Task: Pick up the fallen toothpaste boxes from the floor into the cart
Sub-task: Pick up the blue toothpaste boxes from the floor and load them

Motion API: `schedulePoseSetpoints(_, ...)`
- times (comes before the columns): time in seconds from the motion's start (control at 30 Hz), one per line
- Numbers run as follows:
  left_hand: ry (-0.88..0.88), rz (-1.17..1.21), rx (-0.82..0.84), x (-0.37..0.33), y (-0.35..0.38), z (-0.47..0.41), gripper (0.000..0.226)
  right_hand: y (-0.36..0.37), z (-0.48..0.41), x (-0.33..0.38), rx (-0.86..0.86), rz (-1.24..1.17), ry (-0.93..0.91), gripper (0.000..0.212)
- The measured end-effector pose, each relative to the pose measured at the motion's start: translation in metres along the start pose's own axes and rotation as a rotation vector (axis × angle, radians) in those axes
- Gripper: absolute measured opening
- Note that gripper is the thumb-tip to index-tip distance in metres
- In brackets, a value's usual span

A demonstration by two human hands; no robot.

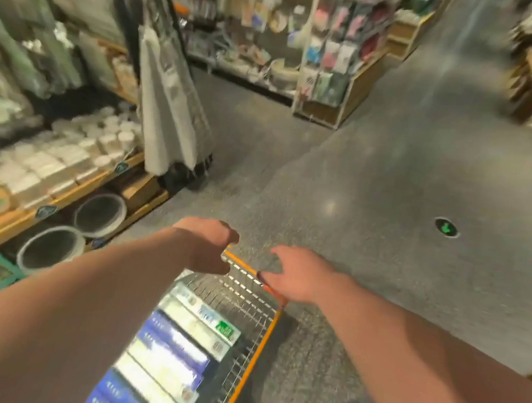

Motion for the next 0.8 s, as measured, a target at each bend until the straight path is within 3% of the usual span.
schedulePoseSetpoints(0.27, 0.121, -0.045, -0.113, -0.146, -0.081, 0.022, 0.074, -0.076, 0.139, -0.109, -0.088, 0.048, 0.133, 0.079)
schedulePoseSetpoints(0.43, 0.242, -0.076, -0.18, -0.269, -0.108, 0.026, 0.074, -0.082, 0.23, -0.193, -0.167, -0.005, 0.234, 0.081)
schedulePoseSetpoints(0.8, 0.433, -0.054, -0.131, -0.545, -0.044, 0.039, 0.078, -0.004, 0.432, -0.375, -0.158, -0.079, 0.391, 0.081)
Point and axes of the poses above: each hand's wrist, its own z-axis away from the middle knuckle, its own y-axis out of the palm, x = y × z, the point moved 6 cm from there along -z, towards the middle knuckle, and after that the axes turned 3 degrees about y, right-handed, at the moved point
